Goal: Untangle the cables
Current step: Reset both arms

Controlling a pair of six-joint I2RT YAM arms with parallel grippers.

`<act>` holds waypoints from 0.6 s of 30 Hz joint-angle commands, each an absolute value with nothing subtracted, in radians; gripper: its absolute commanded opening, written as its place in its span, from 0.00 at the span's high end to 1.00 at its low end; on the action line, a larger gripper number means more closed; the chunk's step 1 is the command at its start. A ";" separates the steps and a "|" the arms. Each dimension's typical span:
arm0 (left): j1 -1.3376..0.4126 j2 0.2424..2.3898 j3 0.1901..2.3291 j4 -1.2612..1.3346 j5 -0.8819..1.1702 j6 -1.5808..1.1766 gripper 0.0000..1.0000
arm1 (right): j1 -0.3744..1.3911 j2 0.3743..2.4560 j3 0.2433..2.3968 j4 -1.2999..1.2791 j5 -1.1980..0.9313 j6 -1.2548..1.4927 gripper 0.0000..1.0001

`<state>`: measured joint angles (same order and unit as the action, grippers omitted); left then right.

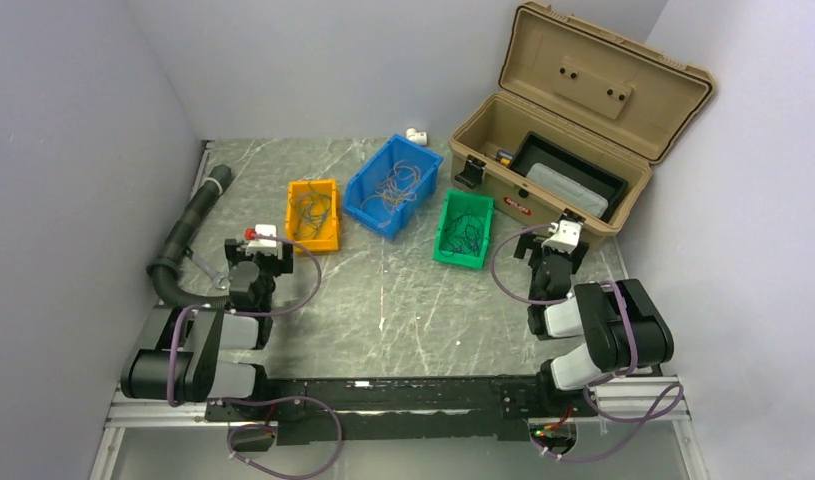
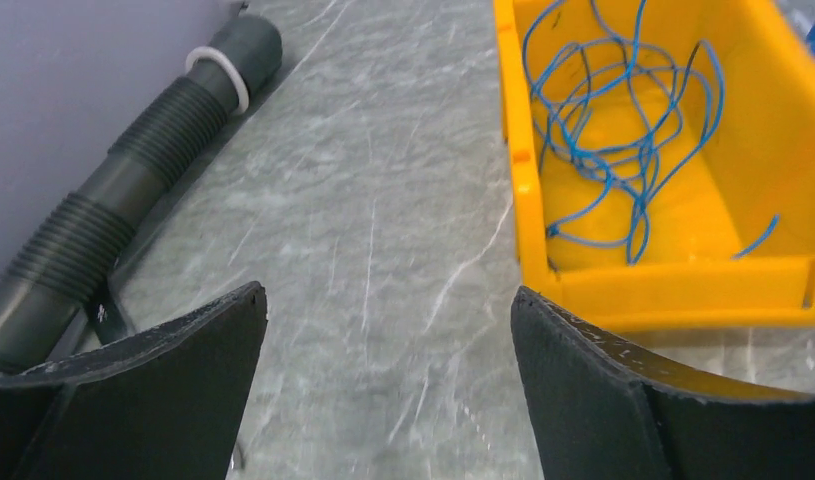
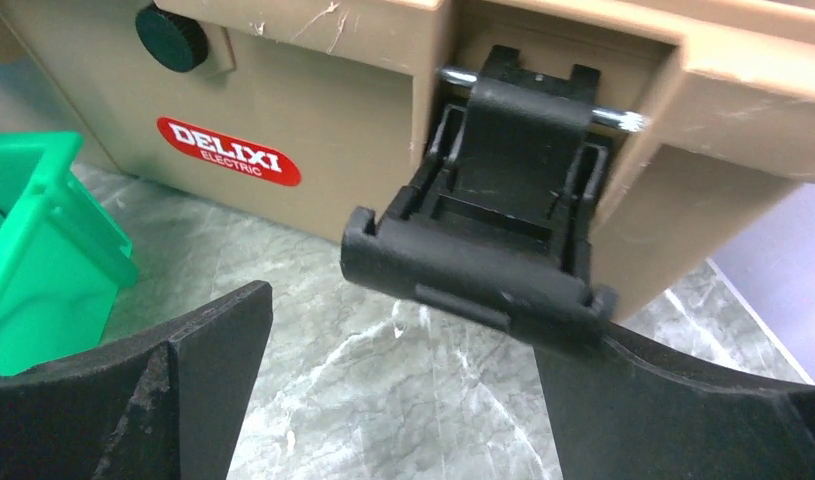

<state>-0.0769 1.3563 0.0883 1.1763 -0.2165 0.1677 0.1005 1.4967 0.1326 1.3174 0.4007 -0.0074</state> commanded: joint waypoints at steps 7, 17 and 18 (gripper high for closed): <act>-0.043 1.349 0.188 1.138 -0.131 0.130 0.01 | 0.076 1.490 0.220 1.193 0.362 0.027 0.00; -0.034 1.349 0.196 1.122 -0.115 0.125 0.01 | 0.076 1.488 0.220 1.188 0.362 0.028 0.00; -0.035 1.348 0.196 1.121 -0.113 0.125 0.01 | 0.076 1.489 0.221 1.188 0.362 0.028 0.00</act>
<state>-0.0437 1.3521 0.1699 1.1118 -0.1463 0.1413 0.0795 1.4971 0.1974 1.1584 0.3790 0.0113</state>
